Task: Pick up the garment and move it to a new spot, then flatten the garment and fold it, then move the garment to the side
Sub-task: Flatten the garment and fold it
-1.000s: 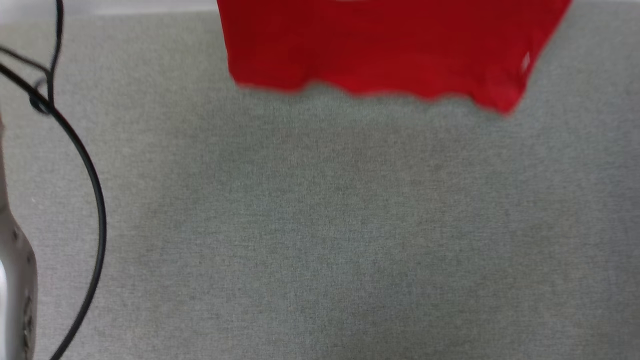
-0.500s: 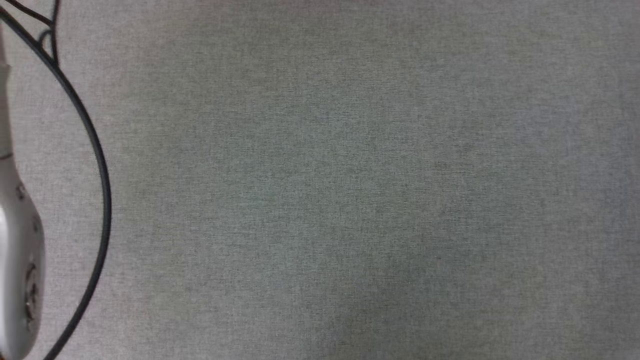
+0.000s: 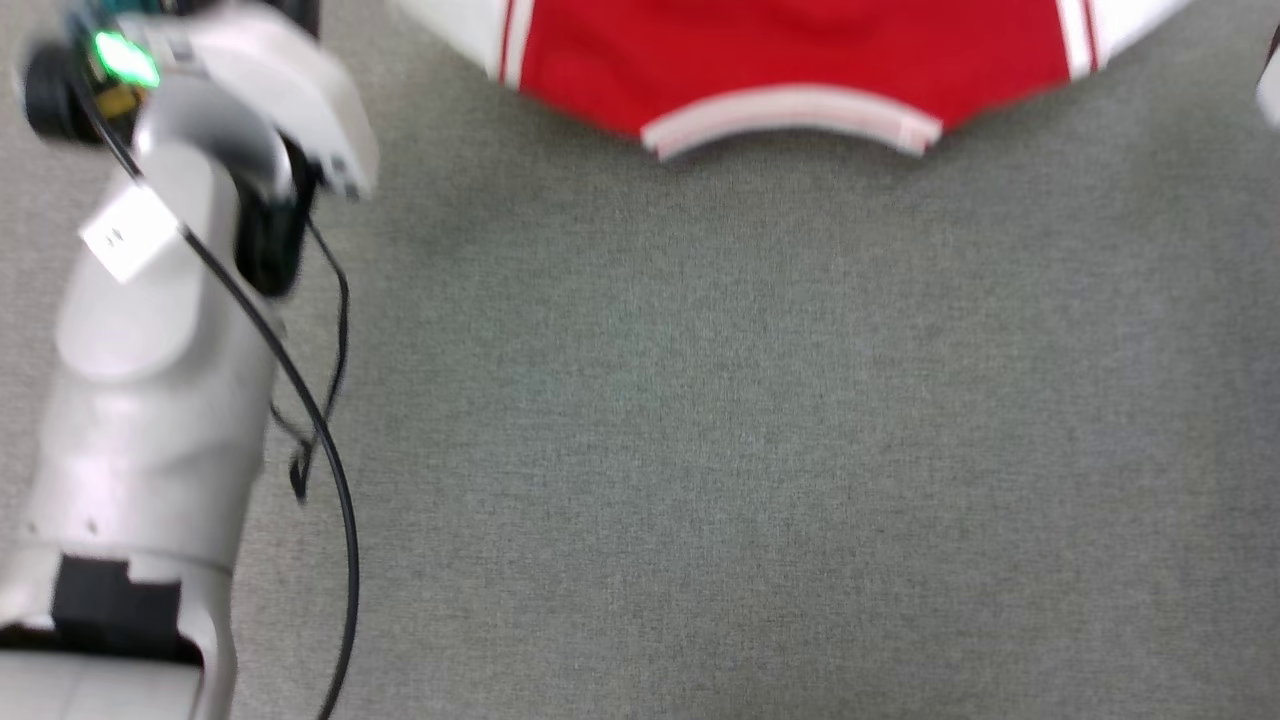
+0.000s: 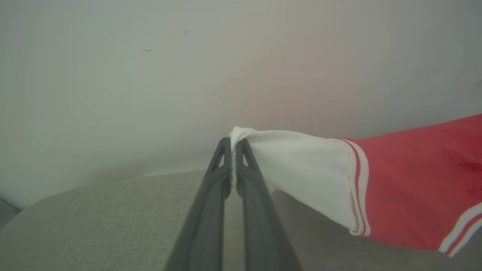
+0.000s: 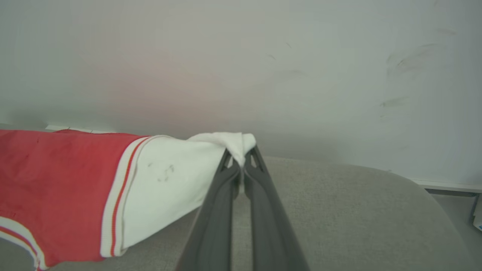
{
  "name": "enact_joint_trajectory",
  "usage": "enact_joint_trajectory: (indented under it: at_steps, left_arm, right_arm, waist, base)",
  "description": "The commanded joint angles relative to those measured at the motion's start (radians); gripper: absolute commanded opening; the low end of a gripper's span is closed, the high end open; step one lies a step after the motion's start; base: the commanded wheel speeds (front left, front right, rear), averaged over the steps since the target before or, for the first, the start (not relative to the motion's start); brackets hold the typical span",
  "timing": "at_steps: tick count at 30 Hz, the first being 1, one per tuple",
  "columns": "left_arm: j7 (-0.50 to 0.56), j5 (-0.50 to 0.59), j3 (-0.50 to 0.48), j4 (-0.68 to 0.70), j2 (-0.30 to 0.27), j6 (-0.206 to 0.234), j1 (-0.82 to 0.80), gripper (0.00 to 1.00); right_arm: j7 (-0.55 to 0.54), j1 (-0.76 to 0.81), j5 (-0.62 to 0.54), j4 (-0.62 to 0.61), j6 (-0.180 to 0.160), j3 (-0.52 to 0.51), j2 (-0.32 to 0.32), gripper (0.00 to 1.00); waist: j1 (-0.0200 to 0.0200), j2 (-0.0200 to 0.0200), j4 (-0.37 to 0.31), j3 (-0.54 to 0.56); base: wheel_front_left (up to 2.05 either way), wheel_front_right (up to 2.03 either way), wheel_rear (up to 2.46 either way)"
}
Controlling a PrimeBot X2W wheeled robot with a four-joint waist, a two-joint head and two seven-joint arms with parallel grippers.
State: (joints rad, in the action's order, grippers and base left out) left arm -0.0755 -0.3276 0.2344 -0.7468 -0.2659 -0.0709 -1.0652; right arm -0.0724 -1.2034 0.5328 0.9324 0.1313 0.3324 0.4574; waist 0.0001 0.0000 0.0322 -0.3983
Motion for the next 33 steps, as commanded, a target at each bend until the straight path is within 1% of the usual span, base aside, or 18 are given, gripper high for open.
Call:
enact_joint_trajectory:
  at_steps: [1, 10, 18, 23, 24, 28, 33]
  left_arm:
    - [-0.008, -0.007, 0.005, -0.012, 0.002, -0.008, 0.053, 0.00]
    - [0.018, -0.055, 0.024, -0.055, -0.022, -0.030, 0.337, 0.00]
    - [0.097, -0.101, 0.045, -0.020, -0.049, -0.042, 0.568, 0.00]
    - [0.141, -0.133, 0.038, 0.054, -0.078, -0.038, 0.711, 0.00]
    - [0.141, -0.133, 0.038, 0.054, -0.078, -0.038, 0.711, 0.00]
    - [0.205, -0.163, 0.036, 0.148, -0.106, -0.038, 0.822, 0.00]
    - [0.272, -0.191, 0.022, 0.303, -0.146, -0.006, 0.966, 0.00]
  right_arm:
    - [-0.011, 0.050, 0.025, -0.001, -0.001, 0.017, 0.010, 0.00]
    - [-0.100, 0.322, 0.162, -0.051, -0.001, 0.107, 0.064, 0.00]
    - [-0.146, 0.549, 0.262, -0.130, -0.001, 0.117, 0.112, 0.00]
    - [-0.177, 0.686, 0.303, -0.198, -0.002, 0.096, 0.141, 0.00]
    - [-0.177, 0.686, 0.303, -0.198, -0.002, 0.096, 0.141, 0.00]
    - [-0.221, 0.799, 0.333, -0.265, -0.001, 0.066, 0.171, 0.00]
    - [-0.276, 0.936, 0.338, -0.352, -0.002, 0.011, 0.197, 0.00]
  waist:
    - [-0.0001, 0.0000, 0.004, 0.056]
    - [-0.0001, 0.0000, -0.005, 0.216]
    - [-0.0001, 0.0000, -0.013, 0.329]
    - [-0.0001, 0.0000, -0.018, 0.388]
    - [-0.0001, 0.0000, -0.018, 0.388]
    - [-0.0001, 0.0000, -0.021, 0.423]
    - [-0.0001, 0.0000, -0.028, 0.444]
  base:
    - [0.00, 0.00, 0.00]
    - [0.00, 0.00, 0.00]
    - [0.00, 0.00, 0.00]
    - [0.00, 0.00, 0.00]
    - [0.00, 0.00, 0.00]
    - [0.00, 0.00, 0.00]
    - [0.00, 0.00, 0.00]
